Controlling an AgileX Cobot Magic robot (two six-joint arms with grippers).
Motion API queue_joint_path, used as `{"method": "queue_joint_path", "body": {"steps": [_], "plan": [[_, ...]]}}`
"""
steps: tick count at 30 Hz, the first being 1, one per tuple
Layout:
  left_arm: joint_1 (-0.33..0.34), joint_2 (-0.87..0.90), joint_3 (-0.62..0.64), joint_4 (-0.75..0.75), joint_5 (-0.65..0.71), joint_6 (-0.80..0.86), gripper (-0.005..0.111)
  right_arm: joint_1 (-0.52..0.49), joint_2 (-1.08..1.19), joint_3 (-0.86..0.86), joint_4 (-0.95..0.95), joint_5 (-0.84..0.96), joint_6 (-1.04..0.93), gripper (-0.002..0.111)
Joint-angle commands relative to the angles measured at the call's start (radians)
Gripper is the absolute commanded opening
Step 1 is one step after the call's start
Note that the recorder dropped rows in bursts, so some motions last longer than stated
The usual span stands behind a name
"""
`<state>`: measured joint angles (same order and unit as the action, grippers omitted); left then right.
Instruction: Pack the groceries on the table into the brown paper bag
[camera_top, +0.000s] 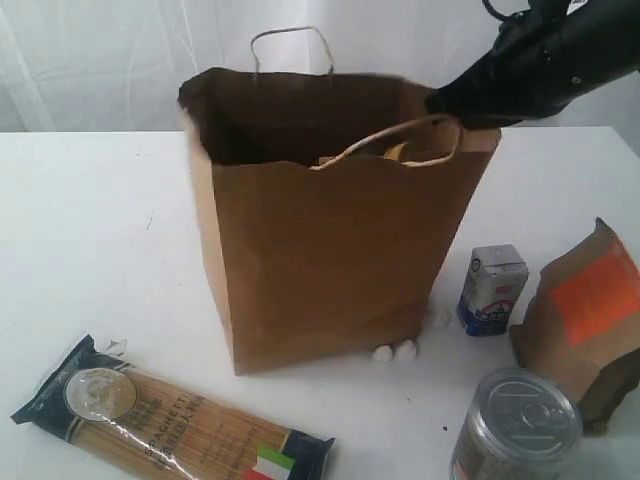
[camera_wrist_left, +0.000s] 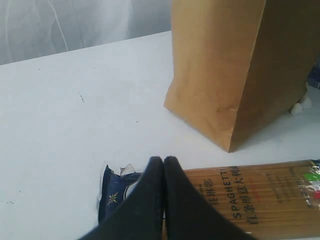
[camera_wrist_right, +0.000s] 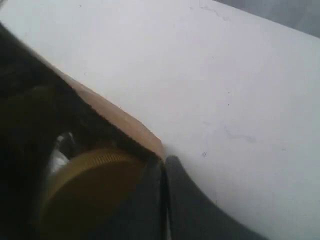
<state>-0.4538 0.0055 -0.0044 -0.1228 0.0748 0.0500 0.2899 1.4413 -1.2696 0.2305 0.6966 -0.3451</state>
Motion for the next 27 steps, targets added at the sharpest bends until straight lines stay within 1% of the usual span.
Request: {"method": "queue_joint_path", "body": {"steps": [1, 16, 25, 26, 27], "plan": [[0.003, -0.005, 0.004, -0.002, 0.001, -0.001, 0.000, 0.009, -0.031, 0.003, -0.012, -0.026, -0.015, 0.000], [0.003, -0.005, 0.004, -0.002, 0.001, -0.001, 0.000, 0.009, -0.033, 0.003, -0.024, 0.047, -0.015, 0.000], [0.003, -0.005, 0.004, -0.002, 0.001, -0.001, 0.000, 0.009, -0.034, 0.003, -0.024, 0.054, -0.015, 0.000], [0.003, -0.005, 0.004, -0.002, 0.001, -0.001, 0.000, 0.009, -0.034, 0.003, -0.024, 0.056, -0.015, 0.001], [0.003, -0.005, 0.004, -0.002, 0.001, -0.001, 0.000, 0.009, -0.037, 0.003, -0.024, 0.061, -0.017, 0.006]]}}
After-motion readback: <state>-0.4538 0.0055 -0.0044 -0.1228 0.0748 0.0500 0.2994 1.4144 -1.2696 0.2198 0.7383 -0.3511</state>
